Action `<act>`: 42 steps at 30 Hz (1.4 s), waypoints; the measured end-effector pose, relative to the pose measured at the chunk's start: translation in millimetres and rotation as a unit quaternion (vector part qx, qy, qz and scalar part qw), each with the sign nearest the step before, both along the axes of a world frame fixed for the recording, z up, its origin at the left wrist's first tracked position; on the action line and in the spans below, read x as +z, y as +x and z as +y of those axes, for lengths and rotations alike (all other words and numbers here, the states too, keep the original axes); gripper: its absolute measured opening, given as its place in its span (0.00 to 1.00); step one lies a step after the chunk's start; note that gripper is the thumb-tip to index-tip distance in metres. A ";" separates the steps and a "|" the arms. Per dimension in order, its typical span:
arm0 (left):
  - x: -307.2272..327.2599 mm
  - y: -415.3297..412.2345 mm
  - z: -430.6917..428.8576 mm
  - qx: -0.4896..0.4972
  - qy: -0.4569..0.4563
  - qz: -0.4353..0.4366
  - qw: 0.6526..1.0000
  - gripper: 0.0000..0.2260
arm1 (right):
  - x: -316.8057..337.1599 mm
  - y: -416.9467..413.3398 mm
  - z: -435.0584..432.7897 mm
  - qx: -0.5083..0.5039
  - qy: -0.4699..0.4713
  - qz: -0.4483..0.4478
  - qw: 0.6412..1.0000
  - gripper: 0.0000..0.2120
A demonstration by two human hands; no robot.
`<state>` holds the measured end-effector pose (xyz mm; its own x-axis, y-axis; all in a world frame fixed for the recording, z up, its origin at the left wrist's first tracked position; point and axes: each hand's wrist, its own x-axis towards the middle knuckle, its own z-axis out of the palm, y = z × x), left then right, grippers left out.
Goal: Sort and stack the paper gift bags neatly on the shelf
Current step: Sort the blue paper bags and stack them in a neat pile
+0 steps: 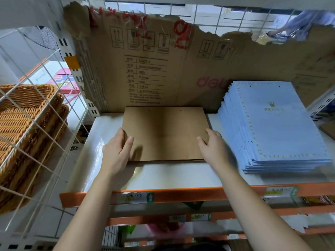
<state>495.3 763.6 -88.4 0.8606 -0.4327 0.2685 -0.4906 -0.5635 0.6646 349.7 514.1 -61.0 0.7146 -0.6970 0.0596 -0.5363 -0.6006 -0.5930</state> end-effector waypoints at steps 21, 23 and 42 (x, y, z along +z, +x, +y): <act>105.8 -116.3 -168.0 -0.059 0.052 -0.287 0.955 0.19 | 90.4 -111.6 -63.0 0.063 -0.210 -0.242 0.945 0.19; 111.4 -144.6 -201.9 -0.080 0.049 -0.305 0.948 0.18 | 95.0 -142.5 -90.5 0.058 -0.216 -0.242 0.944 0.19; 57.3 -400.4 -478.9 -0.208 0.128 -0.166 0.955 0.18 | 40.9 -428.1 -349.4 -0.047 -0.139 -0.079 0.986 0.19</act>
